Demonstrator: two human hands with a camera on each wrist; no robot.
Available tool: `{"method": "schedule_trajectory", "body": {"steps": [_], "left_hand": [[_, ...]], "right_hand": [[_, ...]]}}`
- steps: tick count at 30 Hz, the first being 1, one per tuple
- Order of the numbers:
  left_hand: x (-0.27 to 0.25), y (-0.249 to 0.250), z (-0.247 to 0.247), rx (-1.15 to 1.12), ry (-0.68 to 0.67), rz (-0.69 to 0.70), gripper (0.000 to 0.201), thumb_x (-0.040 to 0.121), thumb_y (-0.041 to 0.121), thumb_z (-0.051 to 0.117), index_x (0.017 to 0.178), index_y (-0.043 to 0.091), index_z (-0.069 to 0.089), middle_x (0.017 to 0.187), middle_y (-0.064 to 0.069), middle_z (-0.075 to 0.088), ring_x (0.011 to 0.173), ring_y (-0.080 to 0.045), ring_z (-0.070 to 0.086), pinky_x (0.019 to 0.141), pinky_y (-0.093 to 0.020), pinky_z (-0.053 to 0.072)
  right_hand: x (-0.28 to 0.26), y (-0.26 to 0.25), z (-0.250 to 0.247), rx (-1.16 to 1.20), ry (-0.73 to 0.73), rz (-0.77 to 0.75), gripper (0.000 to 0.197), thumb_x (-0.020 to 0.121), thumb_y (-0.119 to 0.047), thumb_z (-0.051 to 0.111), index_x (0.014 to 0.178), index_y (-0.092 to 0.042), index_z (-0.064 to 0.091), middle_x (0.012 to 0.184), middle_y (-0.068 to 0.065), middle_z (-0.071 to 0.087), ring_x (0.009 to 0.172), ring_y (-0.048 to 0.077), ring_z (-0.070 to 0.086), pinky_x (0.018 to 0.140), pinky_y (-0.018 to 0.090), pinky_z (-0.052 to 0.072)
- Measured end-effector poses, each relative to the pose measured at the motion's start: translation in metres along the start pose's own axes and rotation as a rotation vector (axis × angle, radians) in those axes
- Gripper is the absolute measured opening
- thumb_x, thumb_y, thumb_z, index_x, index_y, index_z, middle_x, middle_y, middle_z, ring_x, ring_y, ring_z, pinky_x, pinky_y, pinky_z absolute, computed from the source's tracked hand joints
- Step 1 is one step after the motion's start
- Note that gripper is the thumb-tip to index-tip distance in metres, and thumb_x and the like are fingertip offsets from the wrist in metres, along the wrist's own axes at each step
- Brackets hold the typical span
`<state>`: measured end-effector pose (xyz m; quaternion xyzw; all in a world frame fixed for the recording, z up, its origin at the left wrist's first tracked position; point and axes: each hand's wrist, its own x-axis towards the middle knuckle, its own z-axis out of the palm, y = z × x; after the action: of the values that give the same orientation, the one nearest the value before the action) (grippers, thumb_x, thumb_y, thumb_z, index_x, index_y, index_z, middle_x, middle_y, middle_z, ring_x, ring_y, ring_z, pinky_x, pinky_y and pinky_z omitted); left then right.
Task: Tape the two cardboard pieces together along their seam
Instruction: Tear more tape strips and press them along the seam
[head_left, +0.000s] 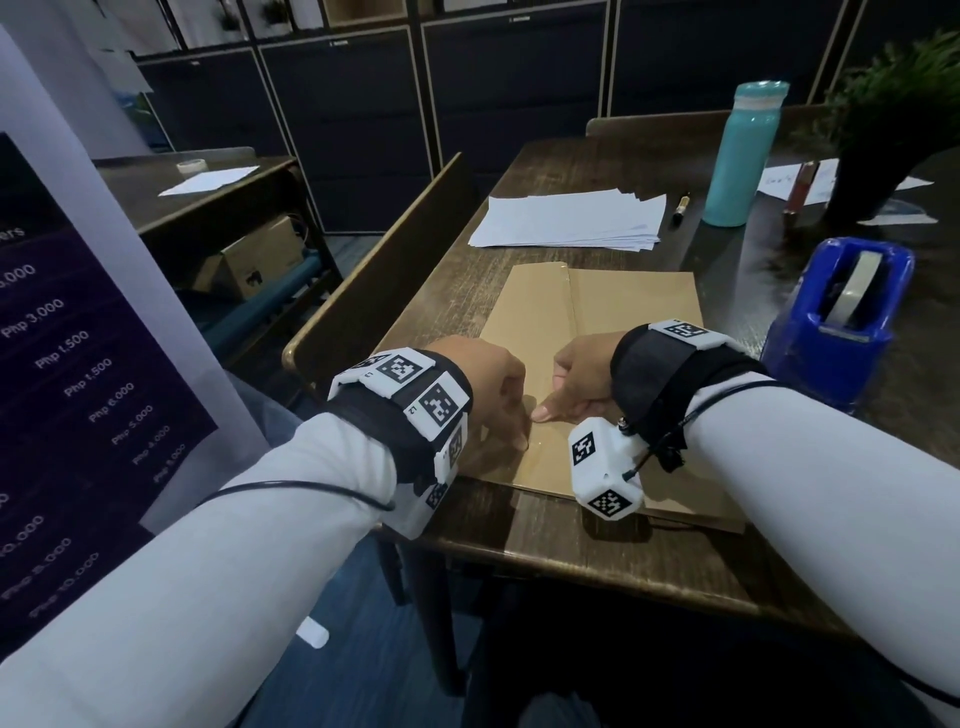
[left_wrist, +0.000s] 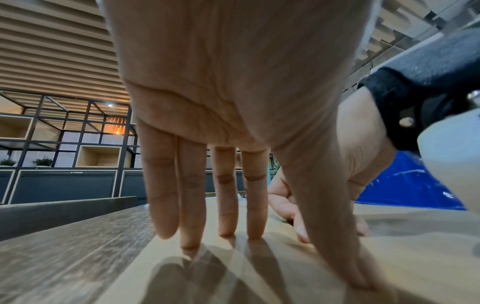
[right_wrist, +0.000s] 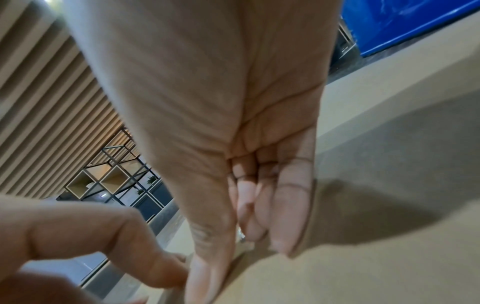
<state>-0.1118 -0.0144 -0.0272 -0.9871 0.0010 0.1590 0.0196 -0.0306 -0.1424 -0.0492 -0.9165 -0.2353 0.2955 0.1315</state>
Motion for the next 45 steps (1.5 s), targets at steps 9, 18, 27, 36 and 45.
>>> {"method": "schedule_trajectory", "body": {"steps": [9,18,27,36,45], "left_hand": [[0.000,0.000,0.001,-0.023,-0.008,0.006,0.052,0.066,0.057,0.077,0.108,0.029,0.063,0.114,0.006,0.065,0.102,-0.019,0.059,0.081,-0.032,0.049],[-0.001,0.000,0.002,-0.009,0.001,0.009,0.054,0.067,0.058,0.076,0.110,0.028,0.062,0.115,0.006,0.065,0.103,-0.019,0.058,0.084,-0.035,0.050],[-0.001,0.000,0.000,-0.017,-0.003,0.019,0.054,0.068,0.055,0.076,0.112,0.027,0.062,0.117,0.005,0.065,0.103,-0.020,0.059,0.079,-0.031,0.048],[-0.001,0.001,0.001,-0.003,0.000,0.008,0.055,0.068,0.057,0.076,0.112,0.027,0.062,0.117,0.005,0.064,0.105,-0.020,0.058,0.086,-0.034,0.049],[0.000,0.001,0.000,0.001,-0.004,0.014,0.054,0.067,0.056,0.077,0.110,0.026,0.063,0.117,0.005,0.065,0.105,-0.019,0.058,0.085,-0.033,0.049]], "right_hand": [[-0.003,-0.007,0.002,-0.045,-0.003,0.040,0.054,0.062,-0.051,0.082,0.091,-0.011,0.058,0.068,0.001,0.061,0.068,0.019,0.052,0.072,0.031,0.043],[-0.004,-0.005,-0.003,-0.070,-0.034,0.015,0.050,0.080,-0.046,0.070,0.104,-0.004,0.063,0.088,0.008,0.060,0.081,0.022,0.052,0.078,0.034,0.044],[-0.001,-0.009,0.001,-0.058,-0.003,0.033,0.045,0.076,-0.047,0.073,0.093,-0.009,0.057,0.073,0.002,0.059,0.069,0.019,0.051,0.068,0.027,0.042],[-0.002,-0.006,-0.004,-0.128,-0.048,0.005,0.049,0.081,-0.048,0.068,0.101,-0.003,0.061,0.089,0.009,0.059,0.080,0.021,0.050,0.070,0.029,0.042],[-0.002,-0.010,-0.002,-0.086,-0.041,0.028,0.054,0.074,-0.051,0.073,0.102,-0.006,0.061,0.084,0.005,0.062,0.076,0.021,0.052,0.078,0.032,0.044]]}}
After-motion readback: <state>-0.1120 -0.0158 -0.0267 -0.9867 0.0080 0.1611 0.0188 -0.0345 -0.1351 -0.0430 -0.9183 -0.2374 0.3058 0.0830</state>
